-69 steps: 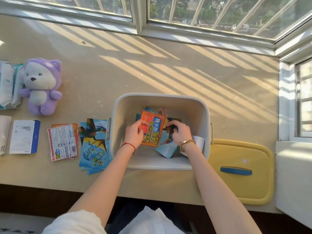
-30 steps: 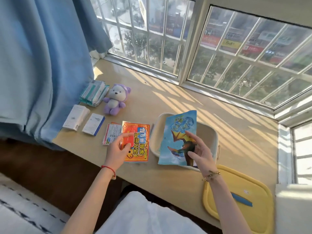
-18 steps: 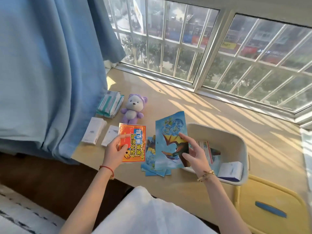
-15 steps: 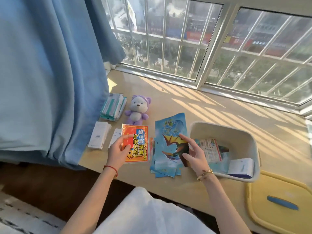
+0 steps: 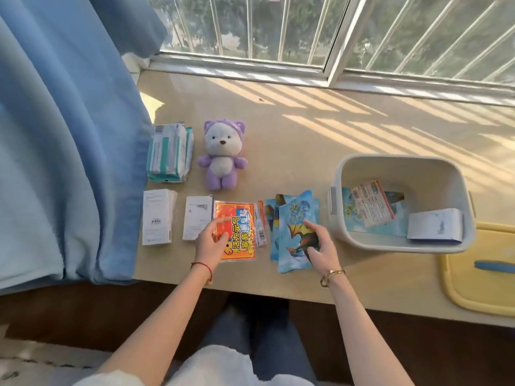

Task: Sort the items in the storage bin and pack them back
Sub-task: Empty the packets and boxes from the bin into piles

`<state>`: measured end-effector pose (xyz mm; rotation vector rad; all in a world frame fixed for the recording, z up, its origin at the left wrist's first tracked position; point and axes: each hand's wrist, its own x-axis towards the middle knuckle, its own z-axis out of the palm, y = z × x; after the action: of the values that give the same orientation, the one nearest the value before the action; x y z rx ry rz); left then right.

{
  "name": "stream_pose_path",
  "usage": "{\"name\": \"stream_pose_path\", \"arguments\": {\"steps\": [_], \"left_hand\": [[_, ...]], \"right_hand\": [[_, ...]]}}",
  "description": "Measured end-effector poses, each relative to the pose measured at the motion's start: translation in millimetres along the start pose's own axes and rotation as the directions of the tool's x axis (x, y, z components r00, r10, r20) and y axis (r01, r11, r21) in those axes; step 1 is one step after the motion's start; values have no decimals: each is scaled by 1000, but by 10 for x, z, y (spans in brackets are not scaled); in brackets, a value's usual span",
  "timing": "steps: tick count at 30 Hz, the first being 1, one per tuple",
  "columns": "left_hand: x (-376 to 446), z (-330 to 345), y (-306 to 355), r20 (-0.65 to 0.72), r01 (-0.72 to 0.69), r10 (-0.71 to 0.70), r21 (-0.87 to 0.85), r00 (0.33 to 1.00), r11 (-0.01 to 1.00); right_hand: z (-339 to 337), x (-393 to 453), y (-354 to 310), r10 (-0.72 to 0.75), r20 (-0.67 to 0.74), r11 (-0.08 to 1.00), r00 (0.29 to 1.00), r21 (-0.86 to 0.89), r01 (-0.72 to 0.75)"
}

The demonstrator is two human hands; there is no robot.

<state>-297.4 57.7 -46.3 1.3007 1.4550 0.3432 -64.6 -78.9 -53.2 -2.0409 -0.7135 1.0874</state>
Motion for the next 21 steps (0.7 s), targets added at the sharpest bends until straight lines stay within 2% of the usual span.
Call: {"name": "stream_pose_path", "arguments": {"steps": [3,11,17,21], "left_hand": [[170,163,-169,4,10,-10,42,1000,999],[564,571,-428,15,-10,9,75,1000,997],[756,646,-562,54,-52,41,216,998,975],[753,649,-558,43,-214,212,356,976,910]], "right_hand": [[11,134,172,6,-45,997,999,-74,-9],[114,530,593,-4,-28,964,1000,-267,-4],[175,638,768,-51,-58,927,997,-375,25],[217,660,773,-50,-72,913,996,-408,17]]}}
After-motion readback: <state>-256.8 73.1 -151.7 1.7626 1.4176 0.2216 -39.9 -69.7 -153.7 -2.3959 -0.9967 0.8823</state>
